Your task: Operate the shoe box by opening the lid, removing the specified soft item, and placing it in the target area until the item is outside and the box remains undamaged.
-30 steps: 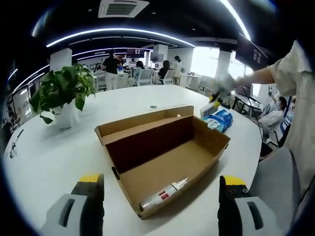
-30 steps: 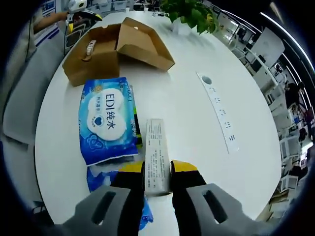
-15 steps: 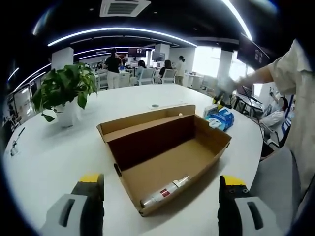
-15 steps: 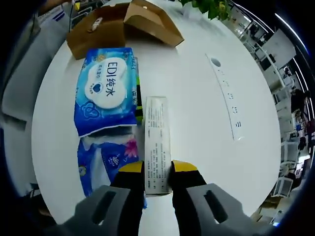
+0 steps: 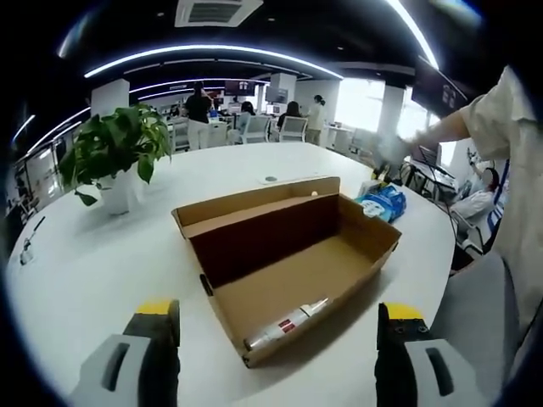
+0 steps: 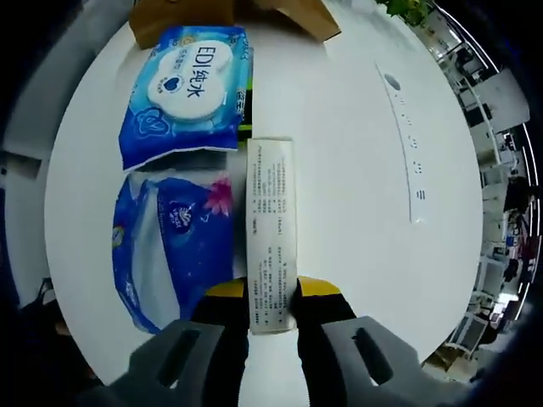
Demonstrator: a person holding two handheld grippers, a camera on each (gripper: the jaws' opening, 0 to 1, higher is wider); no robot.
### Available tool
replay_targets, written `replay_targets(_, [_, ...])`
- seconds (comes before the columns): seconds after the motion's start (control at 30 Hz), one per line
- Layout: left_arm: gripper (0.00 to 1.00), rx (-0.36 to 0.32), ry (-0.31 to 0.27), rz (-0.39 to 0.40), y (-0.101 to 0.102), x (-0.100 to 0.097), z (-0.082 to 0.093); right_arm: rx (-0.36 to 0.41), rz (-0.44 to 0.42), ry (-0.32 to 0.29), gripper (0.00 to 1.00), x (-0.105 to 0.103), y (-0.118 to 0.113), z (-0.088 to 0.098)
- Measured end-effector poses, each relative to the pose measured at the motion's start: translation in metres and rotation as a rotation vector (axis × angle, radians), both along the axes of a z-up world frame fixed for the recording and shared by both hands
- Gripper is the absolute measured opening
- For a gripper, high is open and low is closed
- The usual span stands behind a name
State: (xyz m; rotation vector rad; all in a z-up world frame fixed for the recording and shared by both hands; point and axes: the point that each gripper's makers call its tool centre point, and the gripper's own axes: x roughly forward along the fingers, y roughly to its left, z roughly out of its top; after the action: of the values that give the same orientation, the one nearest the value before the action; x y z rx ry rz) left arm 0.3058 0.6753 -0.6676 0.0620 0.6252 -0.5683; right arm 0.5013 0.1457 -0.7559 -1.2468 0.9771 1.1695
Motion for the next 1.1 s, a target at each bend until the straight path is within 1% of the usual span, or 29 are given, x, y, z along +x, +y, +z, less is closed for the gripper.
replay_targets(0.07, [0.98,0.002,0.004,-0.001,0.000,-0.001,-0.001,-0.030,0.010,-0.006,0.18,0.001,-0.005,-0.001])
replay_targets(0.2, [0.98,0.004,0.004,-0.003,0.000,0.000,-0.001,-0.028,0.014,-0.005,0.18,0.002,-0.005,-0.001])
replay_targets(0.27, [0.98,0.003,0.002,-0.006,-0.001,0.001,0.000,-0.025,-0.007,-0.007,0.19,0.003,-0.005,-0.001])
replay_targets(0.4, [0.98,0.002,-0.002,-0.011,-0.002,0.003,0.001,-0.016,-0.019,-0.018,0.20,0.006,-0.005,0.000])
replay_targets(0.43, [0.98,0.002,-0.003,-0.014,-0.002,0.004,0.001,-0.001,-0.044,-0.018,0.21,0.007,-0.003,0.001])
replay_targets(0.47, [0.98,0.003,-0.003,-0.015,-0.002,0.004,0.001,0.013,-0.075,-0.016,0.22,0.006,-0.003,0.002])
replay_targets(0.5, [0.98,0.004,-0.003,-0.017,-0.002,0.004,0.001,0.015,-0.084,-0.015,0.23,0.007,-0.003,0.004])
replay_targets(0.57, [0.98,0.005,-0.004,-0.019,-0.002,0.005,0.001,0.016,-0.080,-0.020,0.27,0.006,-0.003,0.006])
replay_targets(0.63, [0.98,0.002,-0.009,-0.020,-0.003,0.006,0.002,0.020,-0.095,-0.018,0.28,0.004,-0.004,0.008])
replay_targets(0.7, [0.98,-0.017,-0.017,-0.014,-0.003,0.009,0.006,0.022,-0.112,-0.020,0.30,0.001,-0.005,0.011])
replay_targets(0.77, [0.97,-0.017,-0.021,-0.012,-0.002,0.011,0.008,0.026,-0.138,-0.039,0.32,0.000,-0.007,0.016])
replay_targets(0.83, [0.97,-0.010,-0.021,-0.016,-0.002,0.012,0.008,0.027,-0.144,-0.058,0.35,0.001,-0.009,0.021])
replay_targets(0.9, [0.97,-0.006,-0.028,-0.026,-0.002,0.012,0.011,0.034,-0.183,-0.085,0.42,0.002,-0.012,0.029])
replay_targets(0.93, [0.97,-0.005,-0.028,-0.030,-0.003,0.013,0.011,0.043,-0.194,-0.088,0.46,0.000,-0.012,0.032])
replay_targets(1.0, [0.96,0.002,-0.032,-0.043,-0.004,0.014,0.013,0.075,-0.242,-0.100,0.51,-0.001,-0.011,0.039])
replay_targets(1.03, [0.95,0.005,-0.035,-0.046,-0.004,0.015,0.014,0.109,-0.277,-0.110,0.52,-0.003,-0.008,0.045])
replay_targets(1.07, [0.95,0.009,-0.036,-0.047,-0.003,0.016,0.014,0.124,-0.298,-0.114,0.54,-0.004,-0.006,0.048])
replay_targets(1.1, [0.94,0.016,-0.038,-0.047,-0.003,0.017,0.014,0.152,-0.330,-0.131,0.56,-0.005,-0.003,0.054])
